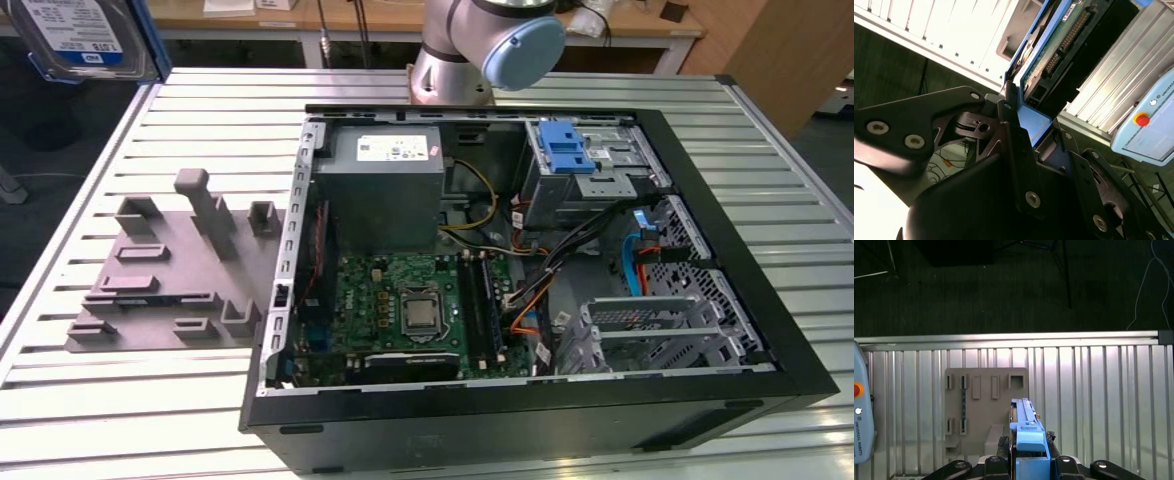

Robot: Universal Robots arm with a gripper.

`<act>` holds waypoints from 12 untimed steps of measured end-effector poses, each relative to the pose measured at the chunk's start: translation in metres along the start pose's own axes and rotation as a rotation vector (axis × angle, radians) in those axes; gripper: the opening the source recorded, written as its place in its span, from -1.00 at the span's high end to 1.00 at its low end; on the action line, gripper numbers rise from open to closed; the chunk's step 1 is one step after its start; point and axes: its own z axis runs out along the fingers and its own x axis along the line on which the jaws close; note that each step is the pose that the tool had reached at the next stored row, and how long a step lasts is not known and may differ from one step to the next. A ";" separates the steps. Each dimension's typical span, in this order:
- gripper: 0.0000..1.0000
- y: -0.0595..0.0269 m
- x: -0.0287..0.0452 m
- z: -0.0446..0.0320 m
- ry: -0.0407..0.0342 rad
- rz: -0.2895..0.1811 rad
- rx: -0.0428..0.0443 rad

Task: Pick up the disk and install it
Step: 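Pick up the disk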

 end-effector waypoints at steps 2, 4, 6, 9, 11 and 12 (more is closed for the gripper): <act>0.27 -0.0011 0.0000 0.0000 0.0000 0.000 0.0001; 0.27 -0.0023 -0.0001 0.0000 0.0000 0.000 0.0000; 0.27 -0.0037 -0.0001 -0.0001 0.0000 0.000 0.0000; 0.27 -0.0056 -0.0002 0.0000 0.0000 0.000 0.0001; 0.27 -0.0067 -0.0002 -0.0001 0.0000 0.000 0.0000; 0.27 -0.0074 -0.0002 -0.0001 0.0000 0.000 0.0000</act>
